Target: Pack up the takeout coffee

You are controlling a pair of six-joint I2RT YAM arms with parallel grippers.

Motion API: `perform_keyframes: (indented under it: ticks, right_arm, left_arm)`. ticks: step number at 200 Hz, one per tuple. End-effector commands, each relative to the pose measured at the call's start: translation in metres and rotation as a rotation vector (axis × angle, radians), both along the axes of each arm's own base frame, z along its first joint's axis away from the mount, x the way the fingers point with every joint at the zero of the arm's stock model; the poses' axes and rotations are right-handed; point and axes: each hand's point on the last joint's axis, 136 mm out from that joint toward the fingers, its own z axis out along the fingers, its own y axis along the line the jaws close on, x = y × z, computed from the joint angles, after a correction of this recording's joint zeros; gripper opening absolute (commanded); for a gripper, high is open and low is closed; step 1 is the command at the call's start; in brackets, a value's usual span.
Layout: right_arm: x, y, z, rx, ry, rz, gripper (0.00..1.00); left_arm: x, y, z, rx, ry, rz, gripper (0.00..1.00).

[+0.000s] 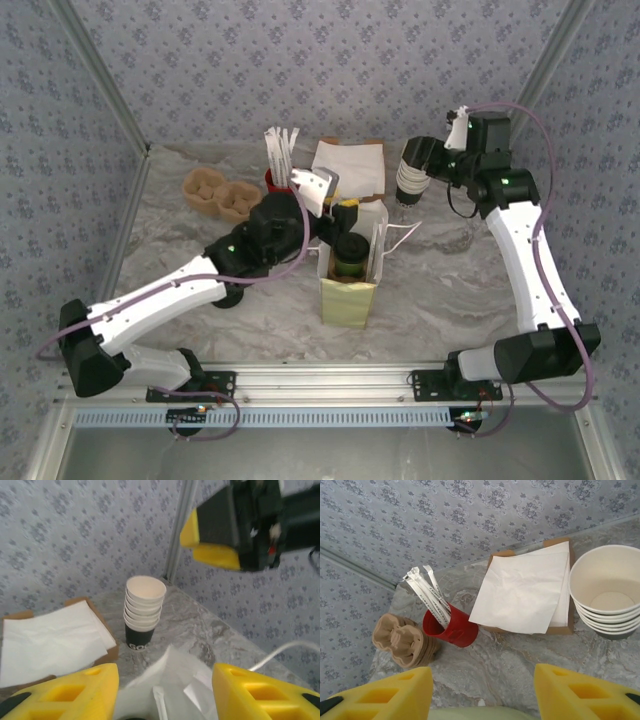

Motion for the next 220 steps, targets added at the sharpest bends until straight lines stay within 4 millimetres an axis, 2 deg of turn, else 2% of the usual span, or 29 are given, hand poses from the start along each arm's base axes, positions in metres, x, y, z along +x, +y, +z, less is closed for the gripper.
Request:
perform_keyframes:
  ticks: [1,34,55,103,143,182,220]
  right_arm:
    - [0.010,0.005,0.018,-0.022,-0.064,0.016,0.58]
    - [0.022,0.014,0.012,-0.041,-0.055,0.033,0.58]
    - [0.029,0.020,0.009,-0.053,-0.051,0.047,0.58]
    - [0.041,0.033,-0.001,-0.070,-0.025,0.071,0.57]
    - [0.043,0.039,-0.003,-0.079,-0.023,0.079,0.57]
    - [0.044,0.044,-0.006,-0.086,-0.018,0.085,0.57]
    - [0.047,0.048,-0.012,-0.096,-0.009,0.092,0.57]
  left_arm:
    - [0.002,0.035,0.029,0.061,0.040,0.105,0.56]
    - [0.000,0.065,0.015,0.206,0.235,0.198,0.60]
    - [-0.006,0.072,0.004,0.256,0.335,0.204,0.59]
    - [-0.026,0.058,-0.033,0.321,0.522,0.132,0.49]
    - [-0.040,0.046,-0.057,0.379,0.592,0.109,0.48]
    - [-0.034,0.041,-0.085,0.437,0.641,0.153,0.49]
    - [-0.024,0.033,-0.101,0.473,0.643,0.187,0.48]
